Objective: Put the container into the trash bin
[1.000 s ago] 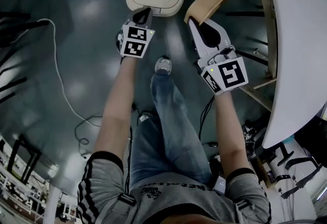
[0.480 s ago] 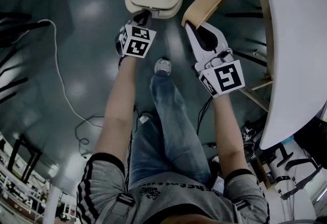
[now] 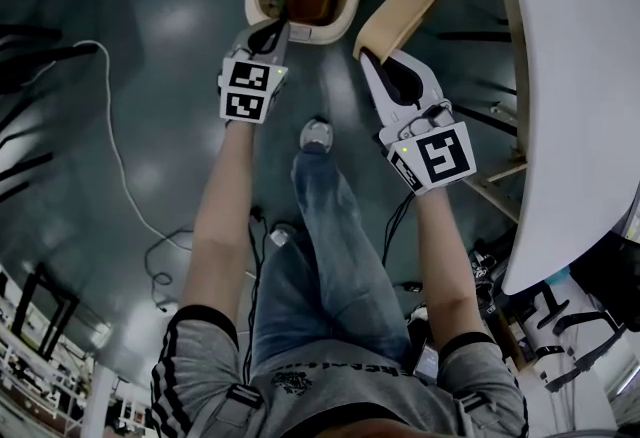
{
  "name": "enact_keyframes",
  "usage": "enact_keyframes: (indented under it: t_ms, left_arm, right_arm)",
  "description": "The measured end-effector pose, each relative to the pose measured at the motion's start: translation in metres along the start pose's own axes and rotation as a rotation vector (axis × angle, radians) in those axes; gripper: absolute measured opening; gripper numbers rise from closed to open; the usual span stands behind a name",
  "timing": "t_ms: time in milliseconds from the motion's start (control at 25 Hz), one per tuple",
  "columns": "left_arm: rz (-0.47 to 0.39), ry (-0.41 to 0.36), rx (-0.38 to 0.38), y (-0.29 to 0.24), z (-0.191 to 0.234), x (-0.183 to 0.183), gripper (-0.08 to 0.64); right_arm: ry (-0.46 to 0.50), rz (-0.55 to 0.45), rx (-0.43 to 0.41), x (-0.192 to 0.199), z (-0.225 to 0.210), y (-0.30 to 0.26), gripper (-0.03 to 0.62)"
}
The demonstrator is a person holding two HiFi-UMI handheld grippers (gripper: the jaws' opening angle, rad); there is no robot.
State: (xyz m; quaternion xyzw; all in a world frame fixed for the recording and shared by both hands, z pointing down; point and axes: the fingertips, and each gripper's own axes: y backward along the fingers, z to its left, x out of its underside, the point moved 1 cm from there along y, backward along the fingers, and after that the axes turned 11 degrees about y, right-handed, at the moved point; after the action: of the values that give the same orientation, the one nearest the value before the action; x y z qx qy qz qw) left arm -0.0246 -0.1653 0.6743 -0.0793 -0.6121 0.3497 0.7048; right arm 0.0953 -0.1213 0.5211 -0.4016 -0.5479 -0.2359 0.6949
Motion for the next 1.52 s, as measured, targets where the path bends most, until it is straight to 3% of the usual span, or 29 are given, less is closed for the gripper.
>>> enact_keyframes:
  t_ms: [200,560,840,1120,1520]
  left_arm:
    - [-0.183,0.014,0.024,0.034,0.003,-0.052,0.012]
    - [-0.327,0.016,0.050,0.079,-0.004,-0.116,0.012]
    - [-0.414,-0.030,0.039,0.113,-0.009,-0.157,0.013]
    - [-0.497,-0.007,0.008,0.139,0.000,-0.180,0.014]
    - [-0.523,0.007,-0.046,0.158,0.017,-0.180,0.014]
  right_arm:
    - [-0.020,-0.009,-0.008,-0.011,-0.002,-0.010,0.015]
    - [-0.015,-0.006,-0.058,-0.027,0.001,-0.023,0.015]
    - [-0.018,0.002,-0.081,-0.035,0.001,-0.031,0.015]
    - [0.045,0.057,-0.149,-0.026,0.004,-0.047,0.015]
    - [0.213,0.217,-0.333,0.011,0.009,-0.086,0.009]
